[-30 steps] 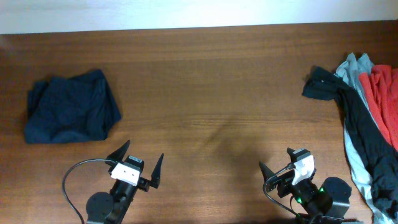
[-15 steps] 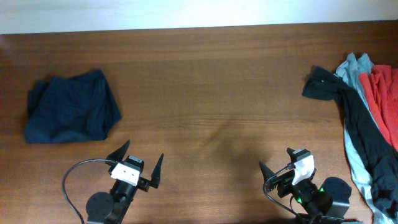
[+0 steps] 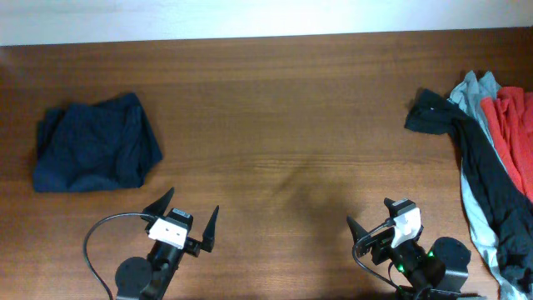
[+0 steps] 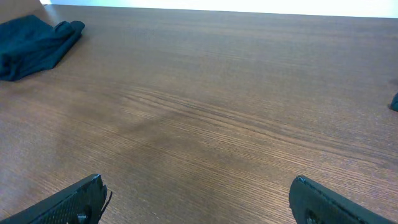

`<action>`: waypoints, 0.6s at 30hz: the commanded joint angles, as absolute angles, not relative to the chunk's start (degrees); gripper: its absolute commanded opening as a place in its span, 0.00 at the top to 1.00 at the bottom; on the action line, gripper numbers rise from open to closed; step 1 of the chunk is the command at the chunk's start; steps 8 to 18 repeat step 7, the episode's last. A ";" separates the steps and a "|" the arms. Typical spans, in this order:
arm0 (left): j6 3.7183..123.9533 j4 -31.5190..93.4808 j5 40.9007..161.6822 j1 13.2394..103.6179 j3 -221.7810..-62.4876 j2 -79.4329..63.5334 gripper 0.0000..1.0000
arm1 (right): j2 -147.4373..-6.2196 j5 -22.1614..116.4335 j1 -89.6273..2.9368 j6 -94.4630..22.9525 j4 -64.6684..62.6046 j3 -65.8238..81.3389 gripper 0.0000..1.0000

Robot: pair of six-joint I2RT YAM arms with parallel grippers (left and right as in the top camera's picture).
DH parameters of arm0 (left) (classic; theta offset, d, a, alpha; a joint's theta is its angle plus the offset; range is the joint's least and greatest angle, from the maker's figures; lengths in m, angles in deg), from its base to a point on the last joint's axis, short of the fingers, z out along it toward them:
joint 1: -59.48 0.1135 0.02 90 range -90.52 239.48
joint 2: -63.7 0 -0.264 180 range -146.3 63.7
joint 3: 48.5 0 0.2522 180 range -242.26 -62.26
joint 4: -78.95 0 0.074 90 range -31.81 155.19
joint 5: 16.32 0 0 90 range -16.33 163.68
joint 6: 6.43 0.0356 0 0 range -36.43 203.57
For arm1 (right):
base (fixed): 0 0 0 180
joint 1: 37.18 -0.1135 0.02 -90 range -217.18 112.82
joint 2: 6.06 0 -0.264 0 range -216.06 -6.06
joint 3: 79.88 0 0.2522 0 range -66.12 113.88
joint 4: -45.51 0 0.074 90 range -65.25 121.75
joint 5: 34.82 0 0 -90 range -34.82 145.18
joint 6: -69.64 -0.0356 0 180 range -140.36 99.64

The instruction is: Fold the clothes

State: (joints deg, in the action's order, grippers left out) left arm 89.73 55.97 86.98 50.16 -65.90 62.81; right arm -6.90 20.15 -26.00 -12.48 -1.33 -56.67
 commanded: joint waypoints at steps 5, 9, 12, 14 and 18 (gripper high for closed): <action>88.81 56.17 86.98 49.85 -65.18 63.29 0.01 | -6.46 19.85 -26.29 -12.22 -1.39 -56.97 0.02; 88.83 56.17 86.98 49.85 -65.18 63.29 0.01 | -6.46 19.85 -26.29 -12.22 -1.39 -56.97 0.01; 88.83 56.17 86.98 49.85 -65.18 63.29 0.01 | -6.46 19.85 -26.29 -12.22 -1.39 -56.97 0.01; 88.83 56.17 86.98 49.85 -65.18 63.29 0.01 | -6.46 19.85 -26.29 -12.22 -1.39 -56.97 0.01; 88.83 56.17 86.98 49.85 -65.18 63.29 0.01 | -6.46 19.85 -26.29 -12.22 -1.39 -56.97 0.01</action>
